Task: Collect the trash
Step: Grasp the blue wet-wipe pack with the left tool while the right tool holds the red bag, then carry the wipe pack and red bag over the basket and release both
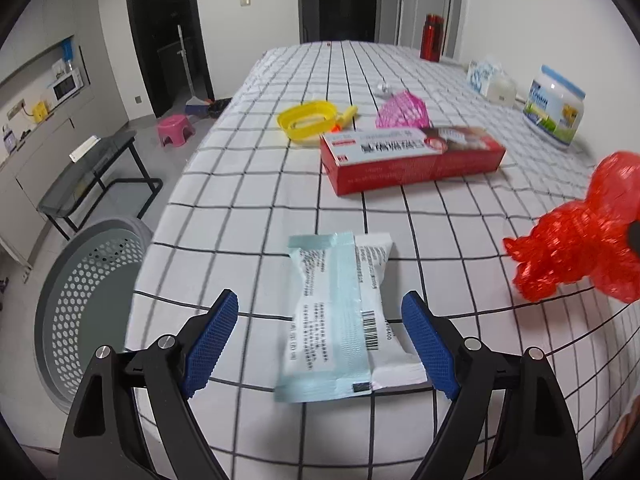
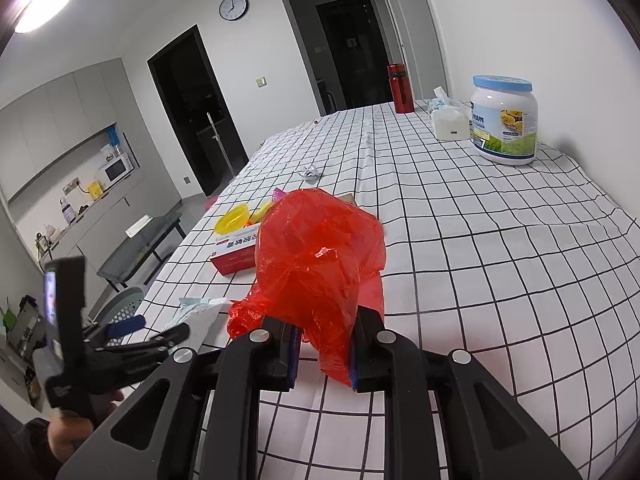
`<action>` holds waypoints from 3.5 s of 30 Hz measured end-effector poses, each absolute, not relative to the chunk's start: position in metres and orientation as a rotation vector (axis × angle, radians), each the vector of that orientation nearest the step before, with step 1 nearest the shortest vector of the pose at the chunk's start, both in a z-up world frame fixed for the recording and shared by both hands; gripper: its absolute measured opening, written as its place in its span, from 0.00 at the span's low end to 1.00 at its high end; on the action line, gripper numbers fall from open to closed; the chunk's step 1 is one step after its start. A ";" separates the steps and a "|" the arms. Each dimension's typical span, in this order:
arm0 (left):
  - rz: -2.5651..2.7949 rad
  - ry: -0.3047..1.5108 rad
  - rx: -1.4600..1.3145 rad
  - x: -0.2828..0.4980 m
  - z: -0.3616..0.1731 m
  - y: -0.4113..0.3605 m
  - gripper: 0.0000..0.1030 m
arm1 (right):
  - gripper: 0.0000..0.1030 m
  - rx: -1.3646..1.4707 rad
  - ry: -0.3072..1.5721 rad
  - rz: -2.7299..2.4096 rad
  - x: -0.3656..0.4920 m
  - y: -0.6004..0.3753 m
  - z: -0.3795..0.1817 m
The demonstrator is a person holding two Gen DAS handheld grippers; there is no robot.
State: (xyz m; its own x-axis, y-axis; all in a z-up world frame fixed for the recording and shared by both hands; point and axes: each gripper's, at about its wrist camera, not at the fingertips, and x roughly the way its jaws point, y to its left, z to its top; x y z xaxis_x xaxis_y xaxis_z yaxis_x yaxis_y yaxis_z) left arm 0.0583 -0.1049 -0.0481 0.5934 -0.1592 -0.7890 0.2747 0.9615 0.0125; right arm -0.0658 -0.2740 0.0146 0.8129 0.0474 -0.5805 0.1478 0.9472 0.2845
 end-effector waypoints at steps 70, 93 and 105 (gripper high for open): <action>0.176 0.879 -0.071 0.078 -0.060 0.208 0.56 | 0.23 -0.043 0.891 0.467 0.113 0.097 -0.023; 0.181 0.847 -0.069 0.063 -0.042 0.201 0.70 | 0.42 -0.014 0.830 0.460 0.098 0.078 -0.007; 0.094 0.798 -0.037 0.053 -0.020 0.146 0.71 | 0.45 0.052 0.763 0.370 0.064 0.017 0.012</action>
